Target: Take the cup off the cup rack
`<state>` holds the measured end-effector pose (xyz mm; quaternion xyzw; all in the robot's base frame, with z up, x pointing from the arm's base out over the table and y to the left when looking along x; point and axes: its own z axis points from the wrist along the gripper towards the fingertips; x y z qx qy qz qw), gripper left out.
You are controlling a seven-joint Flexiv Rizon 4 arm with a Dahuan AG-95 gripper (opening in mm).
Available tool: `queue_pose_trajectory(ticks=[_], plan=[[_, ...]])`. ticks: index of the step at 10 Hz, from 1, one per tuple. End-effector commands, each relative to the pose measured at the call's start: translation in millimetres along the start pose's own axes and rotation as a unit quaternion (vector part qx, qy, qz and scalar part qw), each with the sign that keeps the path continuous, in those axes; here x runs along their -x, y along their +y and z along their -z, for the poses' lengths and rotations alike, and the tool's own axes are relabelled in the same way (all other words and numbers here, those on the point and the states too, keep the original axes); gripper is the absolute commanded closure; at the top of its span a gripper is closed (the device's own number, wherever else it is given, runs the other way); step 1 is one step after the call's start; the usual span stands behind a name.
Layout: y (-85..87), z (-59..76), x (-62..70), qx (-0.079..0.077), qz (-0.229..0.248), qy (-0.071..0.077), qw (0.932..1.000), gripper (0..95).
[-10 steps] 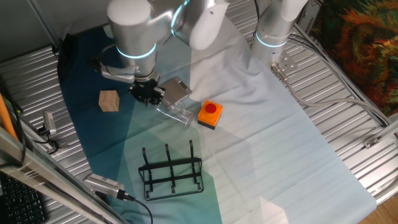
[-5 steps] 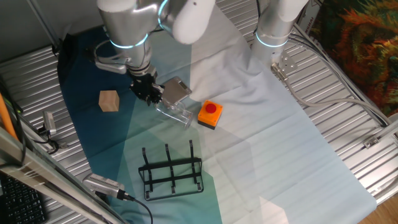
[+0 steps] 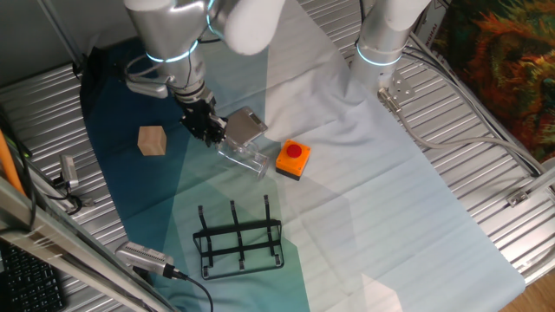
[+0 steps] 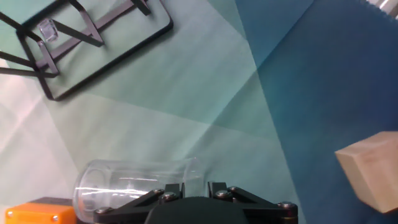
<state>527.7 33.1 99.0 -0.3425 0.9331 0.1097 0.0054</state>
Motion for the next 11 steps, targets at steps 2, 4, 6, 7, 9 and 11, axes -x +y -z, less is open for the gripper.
queue_pose_trajectory(ticks=[2,4,6,7,9,11], plan=[[0.1,-1.5,-2.0,0.014,-0.006,-0.003,0.9999,76.0],[0.3,-2.9,-4.2,0.026,-0.015,0.002,0.9995,76.0],[0.4,-3.7,-5.4,0.041,-0.025,0.001,0.9988,76.0],[0.5,-4.5,-6.6,0.048,-0.030,0.000,0.9984,76.0],[0.7,-3.9,-6.6,0.048,-0.030,0.004,0.9984,76.0],[1.9,1.5,-5.6,0.047,-0.030,0.011,0.9984,76.0]])
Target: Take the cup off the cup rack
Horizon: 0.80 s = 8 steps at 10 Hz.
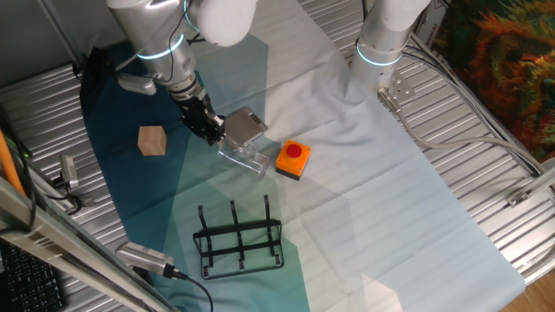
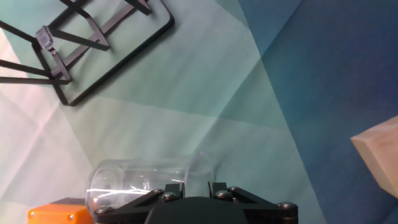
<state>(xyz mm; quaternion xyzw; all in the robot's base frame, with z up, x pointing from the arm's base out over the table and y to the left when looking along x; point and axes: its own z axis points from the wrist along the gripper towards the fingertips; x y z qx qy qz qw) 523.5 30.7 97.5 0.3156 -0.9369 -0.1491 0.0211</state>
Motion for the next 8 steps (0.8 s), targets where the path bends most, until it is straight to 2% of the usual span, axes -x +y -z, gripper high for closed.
queue_pose_trajectory(ticks=[1,4,8], plan=[[2.6,6.3,-0.7,0.001,-0.001,0.005,1.0000,76.0],[2.4,12.1,-2.6,0.000,0.001,0.009,1.0000,76.0],[1.9,12.9,-3.7,0.000,0.004,0.013,0.9999,76.0]])
